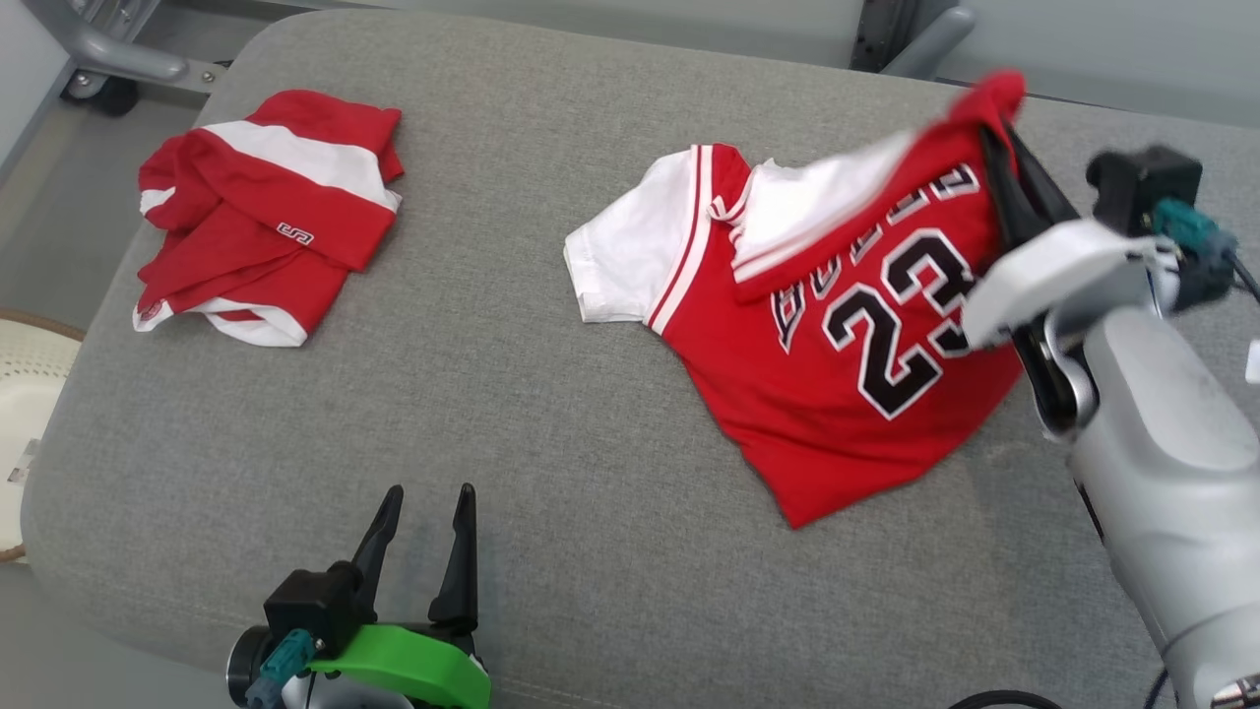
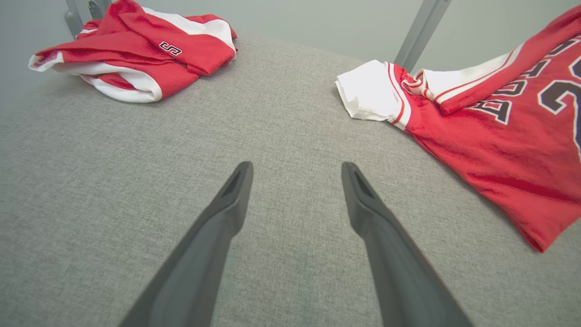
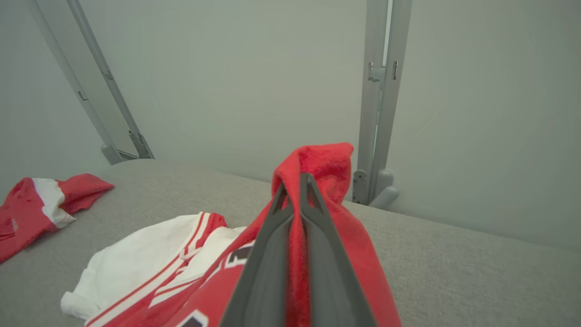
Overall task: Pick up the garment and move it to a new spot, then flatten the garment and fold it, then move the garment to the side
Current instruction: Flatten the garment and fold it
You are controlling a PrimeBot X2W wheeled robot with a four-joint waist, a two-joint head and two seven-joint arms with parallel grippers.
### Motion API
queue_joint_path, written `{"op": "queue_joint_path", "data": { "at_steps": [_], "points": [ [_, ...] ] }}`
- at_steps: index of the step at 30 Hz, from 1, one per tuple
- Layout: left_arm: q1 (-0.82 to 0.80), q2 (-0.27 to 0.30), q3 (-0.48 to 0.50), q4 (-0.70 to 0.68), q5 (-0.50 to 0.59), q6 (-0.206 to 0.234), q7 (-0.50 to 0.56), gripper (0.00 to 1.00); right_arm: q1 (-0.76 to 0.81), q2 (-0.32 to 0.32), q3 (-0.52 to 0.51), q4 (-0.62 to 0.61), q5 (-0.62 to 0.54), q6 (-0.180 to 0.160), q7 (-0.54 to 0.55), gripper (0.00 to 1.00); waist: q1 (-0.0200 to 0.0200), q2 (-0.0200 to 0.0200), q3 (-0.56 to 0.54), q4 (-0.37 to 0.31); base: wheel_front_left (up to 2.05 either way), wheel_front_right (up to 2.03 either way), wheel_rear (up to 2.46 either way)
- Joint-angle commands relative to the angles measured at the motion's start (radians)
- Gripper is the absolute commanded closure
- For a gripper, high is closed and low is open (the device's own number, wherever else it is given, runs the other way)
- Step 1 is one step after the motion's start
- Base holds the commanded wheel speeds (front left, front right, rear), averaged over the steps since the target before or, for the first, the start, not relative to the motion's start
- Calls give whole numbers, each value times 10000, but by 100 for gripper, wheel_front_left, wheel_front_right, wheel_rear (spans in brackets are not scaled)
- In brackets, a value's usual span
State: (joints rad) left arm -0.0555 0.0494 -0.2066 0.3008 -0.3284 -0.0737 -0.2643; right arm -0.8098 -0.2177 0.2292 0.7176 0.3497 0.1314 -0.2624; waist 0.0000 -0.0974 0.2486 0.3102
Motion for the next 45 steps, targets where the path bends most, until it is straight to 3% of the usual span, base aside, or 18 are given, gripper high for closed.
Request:
{"op": "queue_joint_path", "data": {
  "at_steps": [1,2,3,11,27,37,45],
  "points": [
    [22,21,-16,64,-57,-35,-2,0,531,-214,-198,378,-84,-13,-29,77,0,-1,70,-170,0,0,0],
    [-1,22,-9,69,-57,-33,-2,0,817,-237,-326,615,-71,-13,-29,45,0,-1,94,-238,0,0,0],
    [-33,21,-16,88,-26,-42,-2,0,1054,-292,-475,783,-79,-10,-29,0,0,-1,114,-303,0,0,0],
    [-111,22,163,135,161,-69,-2,0,2183,-153,-1111,216,-443,-12,-28,0,0,-1,-134,-865,0,0,0],
    [512,22,889,-61,652,-135,-3,0,5196,1014,-1771,-4267,-1468,-12,-26,0,0,-1,-1200,-2536,0,0,0],
    [695,22,1221,-16,850,-215,-2,0,7528,1562,-2344,-4854,-1734,-12,-28,0,0,-1,-1315,-3423,0,0,0],
    [167,22,1362,132,966,-274,-2,0,7394,1611,-2264,-4799,-1764,-12,-28,0,0,-1,-803,-3846,0,0,0]
  ]
}}
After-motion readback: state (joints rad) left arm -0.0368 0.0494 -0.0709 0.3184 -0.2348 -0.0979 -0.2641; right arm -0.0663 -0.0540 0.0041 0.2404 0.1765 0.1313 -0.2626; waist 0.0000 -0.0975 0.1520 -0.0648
